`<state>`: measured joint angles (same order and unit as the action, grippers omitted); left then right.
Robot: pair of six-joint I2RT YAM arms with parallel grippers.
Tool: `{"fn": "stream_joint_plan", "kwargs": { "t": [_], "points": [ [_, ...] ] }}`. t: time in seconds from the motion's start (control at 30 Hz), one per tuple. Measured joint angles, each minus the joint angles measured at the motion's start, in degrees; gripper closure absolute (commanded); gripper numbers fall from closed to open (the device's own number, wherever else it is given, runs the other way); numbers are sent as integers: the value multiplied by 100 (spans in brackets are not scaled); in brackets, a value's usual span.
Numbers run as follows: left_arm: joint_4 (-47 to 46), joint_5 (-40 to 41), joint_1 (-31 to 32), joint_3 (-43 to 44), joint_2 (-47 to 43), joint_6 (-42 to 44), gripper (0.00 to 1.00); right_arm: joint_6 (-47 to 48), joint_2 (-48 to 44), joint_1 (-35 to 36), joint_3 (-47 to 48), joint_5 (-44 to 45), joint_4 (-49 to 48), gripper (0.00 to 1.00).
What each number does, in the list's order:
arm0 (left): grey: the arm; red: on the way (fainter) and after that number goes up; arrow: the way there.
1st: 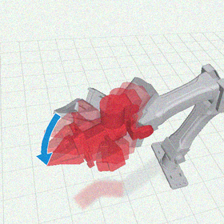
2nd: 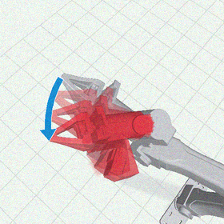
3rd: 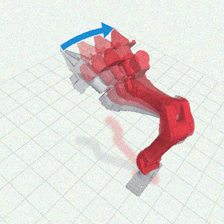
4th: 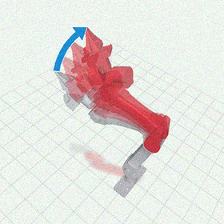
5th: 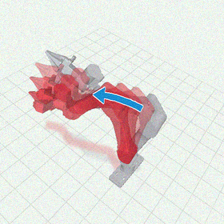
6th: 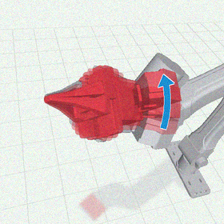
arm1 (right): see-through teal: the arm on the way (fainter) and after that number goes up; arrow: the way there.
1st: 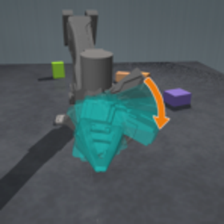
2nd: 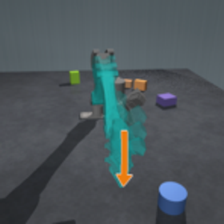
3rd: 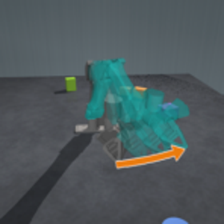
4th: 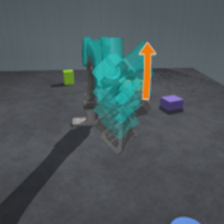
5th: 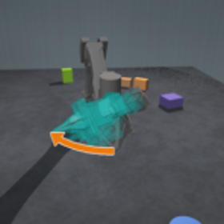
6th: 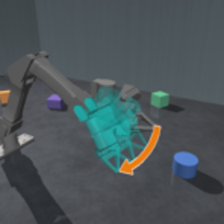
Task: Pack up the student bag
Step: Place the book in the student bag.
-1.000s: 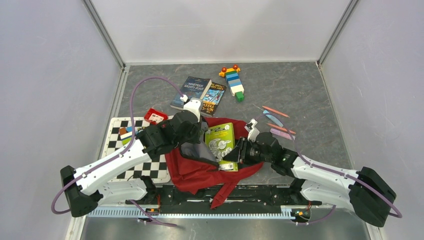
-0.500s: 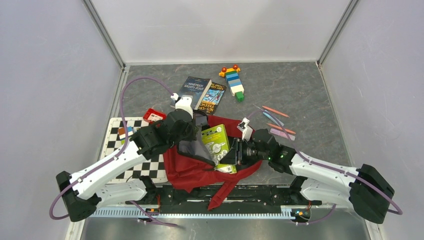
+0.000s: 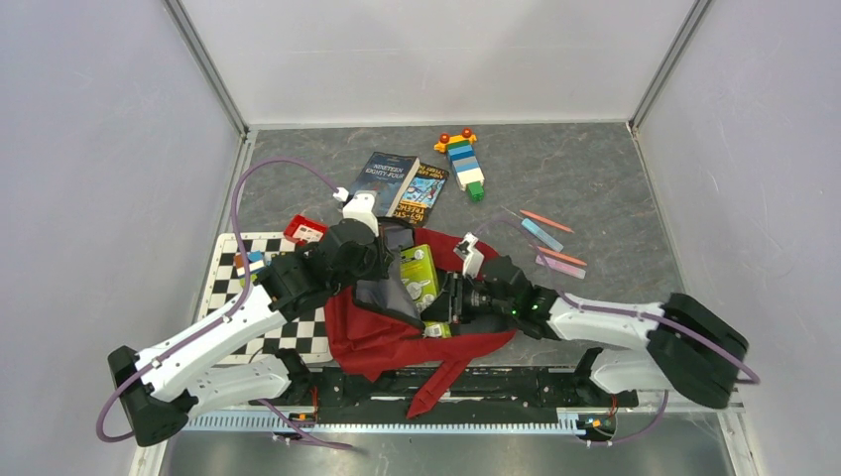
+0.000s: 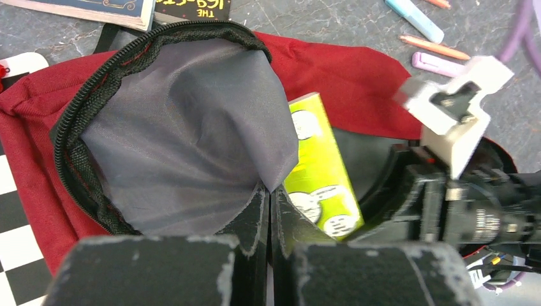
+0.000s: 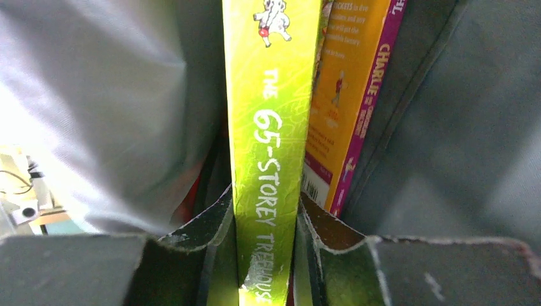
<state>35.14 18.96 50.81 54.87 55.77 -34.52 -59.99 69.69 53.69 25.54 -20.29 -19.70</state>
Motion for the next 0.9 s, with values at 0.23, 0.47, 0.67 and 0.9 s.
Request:
{"fn": "stream_joint_plan", "kwargs": {
  "t": [0.23, 0.47, 0.67, 0.9],
  "points": [
    [-138, -116, -9, -35, -11, -35, 98, 149, 1355, 313, 251, 330, -608, 82],
    [-229, -122, -11, -210, -125, -37, 98, 754, 1530, 400, 538, 603, -273, 30],
    [-219, -109, -31, -245, -258, -37, 98, 1464, 1023, 396, 564, 1353, 424, 25],
    [-153, -107, -59, -245, -328, -35, 98, 2061, 837, 393, 621, 1766, 693, 61]
  ]
}}
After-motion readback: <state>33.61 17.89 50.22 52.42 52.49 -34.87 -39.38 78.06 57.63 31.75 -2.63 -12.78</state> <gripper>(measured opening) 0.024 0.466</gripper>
